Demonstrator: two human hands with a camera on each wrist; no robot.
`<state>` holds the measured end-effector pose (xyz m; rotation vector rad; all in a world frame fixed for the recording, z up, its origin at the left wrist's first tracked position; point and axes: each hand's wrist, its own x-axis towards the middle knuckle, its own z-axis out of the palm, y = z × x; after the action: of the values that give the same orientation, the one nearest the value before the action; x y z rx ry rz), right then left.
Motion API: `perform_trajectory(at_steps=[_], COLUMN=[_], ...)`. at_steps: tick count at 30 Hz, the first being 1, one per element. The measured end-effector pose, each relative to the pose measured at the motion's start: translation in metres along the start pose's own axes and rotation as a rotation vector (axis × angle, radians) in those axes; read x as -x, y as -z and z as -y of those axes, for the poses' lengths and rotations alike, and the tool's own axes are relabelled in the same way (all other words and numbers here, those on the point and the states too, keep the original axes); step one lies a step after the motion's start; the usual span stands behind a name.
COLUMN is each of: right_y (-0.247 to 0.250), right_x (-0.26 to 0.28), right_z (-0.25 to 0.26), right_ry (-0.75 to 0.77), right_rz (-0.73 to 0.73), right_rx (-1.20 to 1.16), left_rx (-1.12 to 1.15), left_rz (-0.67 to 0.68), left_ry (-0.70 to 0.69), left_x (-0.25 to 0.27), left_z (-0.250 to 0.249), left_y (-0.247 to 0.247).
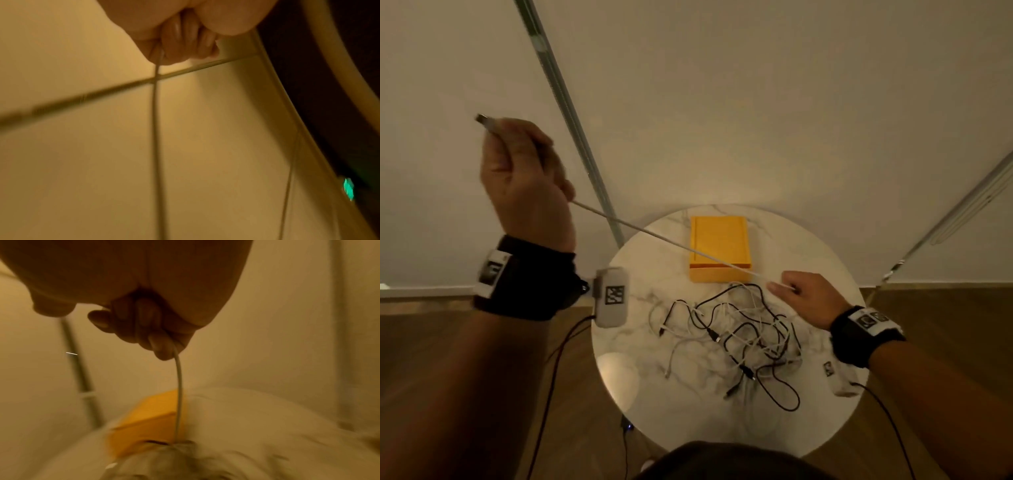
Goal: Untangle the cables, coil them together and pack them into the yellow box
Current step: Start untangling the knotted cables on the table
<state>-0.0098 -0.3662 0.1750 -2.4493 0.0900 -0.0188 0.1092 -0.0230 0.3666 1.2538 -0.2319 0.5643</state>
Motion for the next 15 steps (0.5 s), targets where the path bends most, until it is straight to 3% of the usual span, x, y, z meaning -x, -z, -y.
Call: perform_trajectory(at_steps=[5,10,12,15], right_y=[0.017,0.004,-0.011,-0.042], right_x=[0.019,0.019,0.015,0.009], right_z=[-0.070,-0.087,-0.086,-0.080], right_ry=[-0.239,-0.312,-0.326,-0.305], right_rz=[-0.032,0.037,0.154,0.491], right_rx=[0.045,0.003,0.097,0.260], left_rx=[-0.214,-0.347,-0.355,-0.312], left_rz=[-0.059,0.203,0.235,0.231], left_ry=[-0.218,-0.194,-0.164,-0.133], left_x=[-0.016,0.023,0.033,0.033], left_z=[0.014,0.037,0.040,0.032], left_y=[0.032,0.016,0.009,0.005])
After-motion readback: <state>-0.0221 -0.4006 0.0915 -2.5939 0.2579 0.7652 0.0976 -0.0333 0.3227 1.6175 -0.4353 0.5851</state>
